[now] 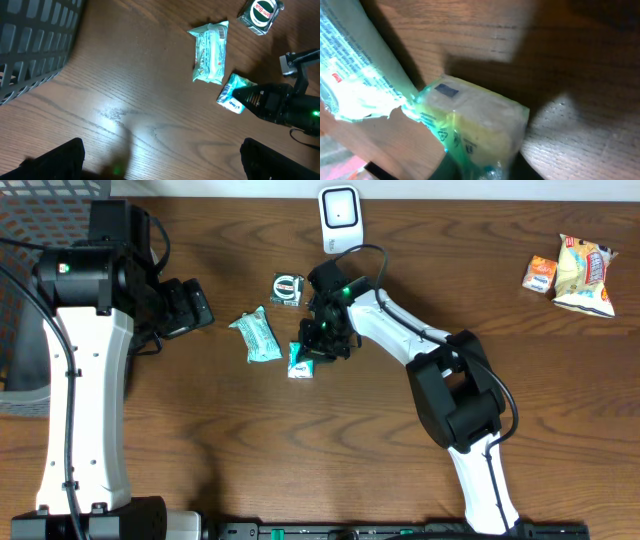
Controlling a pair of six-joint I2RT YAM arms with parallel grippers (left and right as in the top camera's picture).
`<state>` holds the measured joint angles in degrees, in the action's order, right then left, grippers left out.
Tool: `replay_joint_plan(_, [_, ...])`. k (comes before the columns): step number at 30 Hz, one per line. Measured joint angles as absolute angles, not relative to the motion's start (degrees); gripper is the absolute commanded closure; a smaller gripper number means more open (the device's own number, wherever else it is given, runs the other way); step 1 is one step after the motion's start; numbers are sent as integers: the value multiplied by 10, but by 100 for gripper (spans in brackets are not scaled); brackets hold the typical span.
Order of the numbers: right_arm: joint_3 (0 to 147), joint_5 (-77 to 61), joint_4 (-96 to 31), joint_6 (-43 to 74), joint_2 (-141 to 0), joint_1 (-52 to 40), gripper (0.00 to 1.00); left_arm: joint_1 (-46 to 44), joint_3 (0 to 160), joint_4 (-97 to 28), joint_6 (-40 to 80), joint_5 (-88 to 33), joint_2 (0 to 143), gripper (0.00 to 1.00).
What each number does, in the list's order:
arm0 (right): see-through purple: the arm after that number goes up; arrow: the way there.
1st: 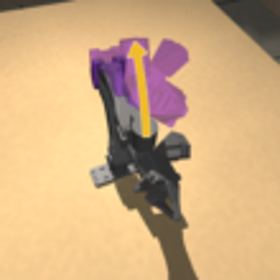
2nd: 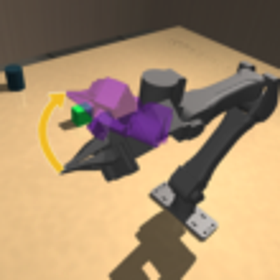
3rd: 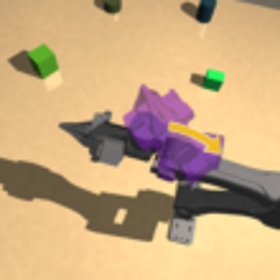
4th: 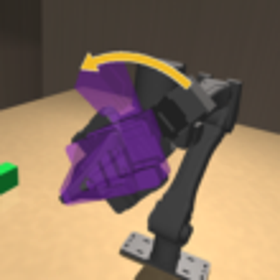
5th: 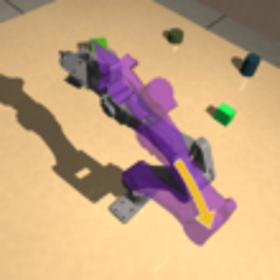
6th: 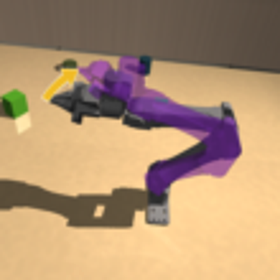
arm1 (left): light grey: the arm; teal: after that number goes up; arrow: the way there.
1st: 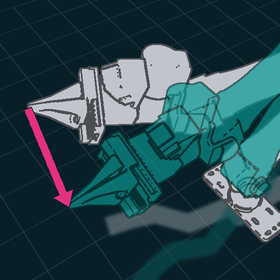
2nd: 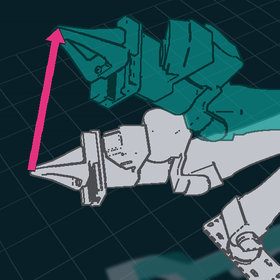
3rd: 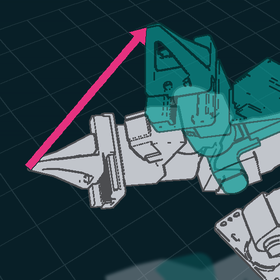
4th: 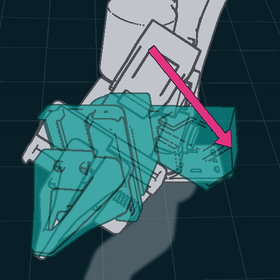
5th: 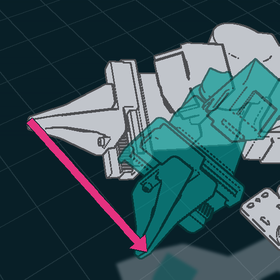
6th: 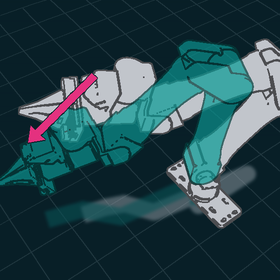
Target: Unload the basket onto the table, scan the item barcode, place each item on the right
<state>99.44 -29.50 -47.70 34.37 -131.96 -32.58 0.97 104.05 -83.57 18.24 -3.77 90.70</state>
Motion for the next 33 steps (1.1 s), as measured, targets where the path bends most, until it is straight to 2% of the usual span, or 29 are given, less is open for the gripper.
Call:
replay_joint_plan(9, [985,-381,-482,245,-1319,-289,99,10,1040,-836,182,-38,907,2])
replay_joint_plan(15, [984,-518,-531,105,-1300,-196,99,10,1040,-836,182,-38,907,2])
replay_joint_plan(21, [983,-638,-600,-49,-1223,-92,99,10,1040,-836,182,-38,907,2])
replay_joint_plan(26, [984,-708,-613,-123,-1195,-60,99,10,1040,-836,182,-38,907,2])
replay_joint_plan(33, [983,-792,-615,-159,-1195,-60,99,10,1040,-836,182,-38,907,2])
